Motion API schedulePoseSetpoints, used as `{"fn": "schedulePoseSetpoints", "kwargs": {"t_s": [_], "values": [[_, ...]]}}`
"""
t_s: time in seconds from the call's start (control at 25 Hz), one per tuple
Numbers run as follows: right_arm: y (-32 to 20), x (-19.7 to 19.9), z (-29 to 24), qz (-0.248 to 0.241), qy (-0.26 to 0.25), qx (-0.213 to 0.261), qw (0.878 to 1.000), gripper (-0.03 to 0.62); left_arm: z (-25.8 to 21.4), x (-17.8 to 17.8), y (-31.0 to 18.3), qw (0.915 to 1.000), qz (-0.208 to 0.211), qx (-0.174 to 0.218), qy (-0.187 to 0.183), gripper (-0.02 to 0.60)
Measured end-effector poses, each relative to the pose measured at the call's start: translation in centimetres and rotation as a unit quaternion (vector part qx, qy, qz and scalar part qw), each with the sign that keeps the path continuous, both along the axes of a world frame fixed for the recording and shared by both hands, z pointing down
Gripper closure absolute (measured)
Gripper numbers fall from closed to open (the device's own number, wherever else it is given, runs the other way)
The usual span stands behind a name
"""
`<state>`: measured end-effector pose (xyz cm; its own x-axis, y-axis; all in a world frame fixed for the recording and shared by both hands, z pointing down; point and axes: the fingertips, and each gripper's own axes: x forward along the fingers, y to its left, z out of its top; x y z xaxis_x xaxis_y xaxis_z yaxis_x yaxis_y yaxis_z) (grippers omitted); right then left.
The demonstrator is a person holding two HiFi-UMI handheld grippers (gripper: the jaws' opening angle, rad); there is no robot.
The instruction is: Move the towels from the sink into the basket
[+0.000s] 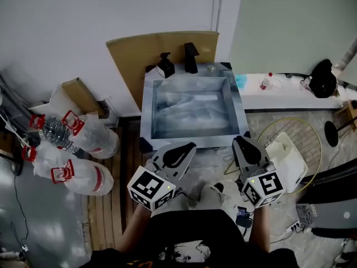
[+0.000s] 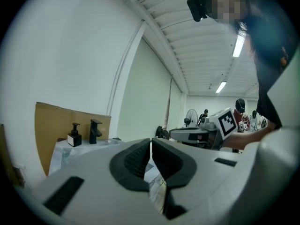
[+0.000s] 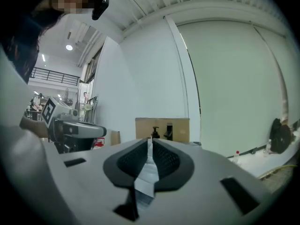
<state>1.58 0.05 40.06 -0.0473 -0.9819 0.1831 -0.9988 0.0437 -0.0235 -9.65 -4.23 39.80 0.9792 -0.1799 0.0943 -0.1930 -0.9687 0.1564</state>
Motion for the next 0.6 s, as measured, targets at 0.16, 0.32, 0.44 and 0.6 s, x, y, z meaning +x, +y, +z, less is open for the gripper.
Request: {"fn": "schedulePoseSetpoints", "kwargs": {"t_s": [0.16,0.32,0.44,0.6], "values": [[-0.2,-1.1,0.6,-0.007,0.006,-0.01,1.0,0.576,0.2,-1.3,-0.1,1.0,-0.006,0.001,0.005,0.568],[0.1,-1.1,1.3,-0.012,0.016,-0.027,0.999,0.586,0.9,-1.7,0.0,1.0,-0.007,-0.002,0.002,0.568],[0.5,-0.7,1.6,-0.01,0.019,-0.039,0.999,0.589,1.0,-1.7,0.1,1.0,-0.004,-0.002,0.0,0.568],[0.8,-0.4,1.8,-0.008,0.023,-0.044,0.999,0.589,0.8,-1.6,0.2,1.0,-0.003,0.0,0.002,0.568]]}}
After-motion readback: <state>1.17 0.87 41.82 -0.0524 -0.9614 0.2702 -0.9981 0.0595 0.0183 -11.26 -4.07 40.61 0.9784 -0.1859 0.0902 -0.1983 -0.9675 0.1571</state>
